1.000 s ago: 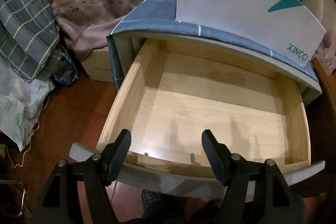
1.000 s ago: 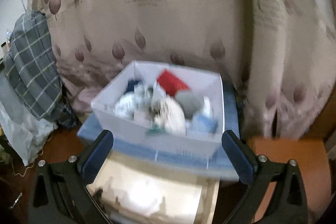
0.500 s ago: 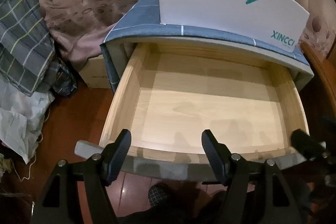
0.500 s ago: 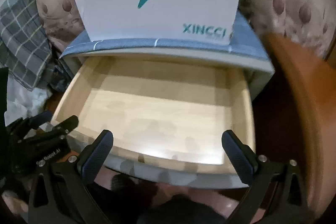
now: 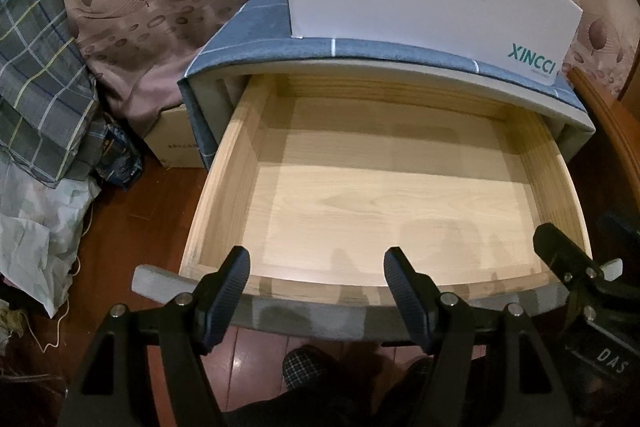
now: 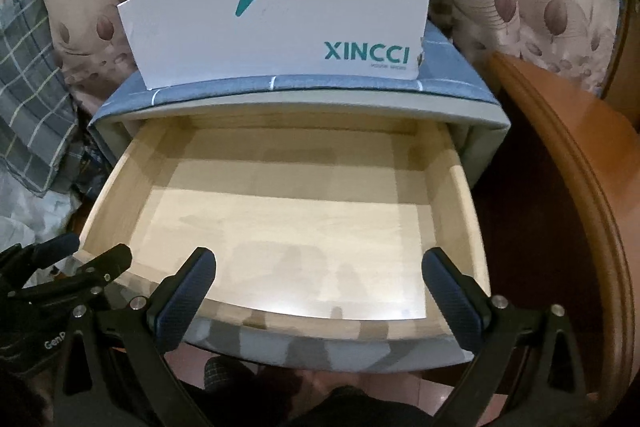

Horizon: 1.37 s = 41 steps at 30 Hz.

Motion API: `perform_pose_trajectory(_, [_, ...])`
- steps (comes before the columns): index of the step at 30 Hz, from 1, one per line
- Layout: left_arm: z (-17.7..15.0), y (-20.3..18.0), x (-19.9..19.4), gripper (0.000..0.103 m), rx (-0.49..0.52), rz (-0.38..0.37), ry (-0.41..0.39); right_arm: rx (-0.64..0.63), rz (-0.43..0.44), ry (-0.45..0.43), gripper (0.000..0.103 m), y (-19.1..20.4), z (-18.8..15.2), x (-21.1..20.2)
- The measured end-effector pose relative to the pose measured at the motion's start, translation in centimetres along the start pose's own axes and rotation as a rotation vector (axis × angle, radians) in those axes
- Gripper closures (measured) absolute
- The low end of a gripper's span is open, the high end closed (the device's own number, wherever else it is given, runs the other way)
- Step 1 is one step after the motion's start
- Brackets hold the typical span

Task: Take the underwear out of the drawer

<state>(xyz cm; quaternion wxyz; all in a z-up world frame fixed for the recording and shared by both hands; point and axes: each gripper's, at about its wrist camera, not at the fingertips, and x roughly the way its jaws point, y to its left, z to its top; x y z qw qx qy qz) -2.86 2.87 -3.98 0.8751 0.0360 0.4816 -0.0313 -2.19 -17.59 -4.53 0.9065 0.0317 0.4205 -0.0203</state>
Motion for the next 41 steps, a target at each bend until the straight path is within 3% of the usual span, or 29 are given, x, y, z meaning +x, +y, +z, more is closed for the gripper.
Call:
perform_pose_trajectory(18, [-0.2,-0.8,0.1,0.032,0.041,0.011,-0.007,0.021,0.016,0.06,0.001,-0.4,-0.5,1.2])
perform_pose_trajectory(41, [-0.5,-1.0,0.0,0.032,0.058,-0.007,-0.007,-0.021,0.004,0.06,0.001,0.3,0.2,0.6])
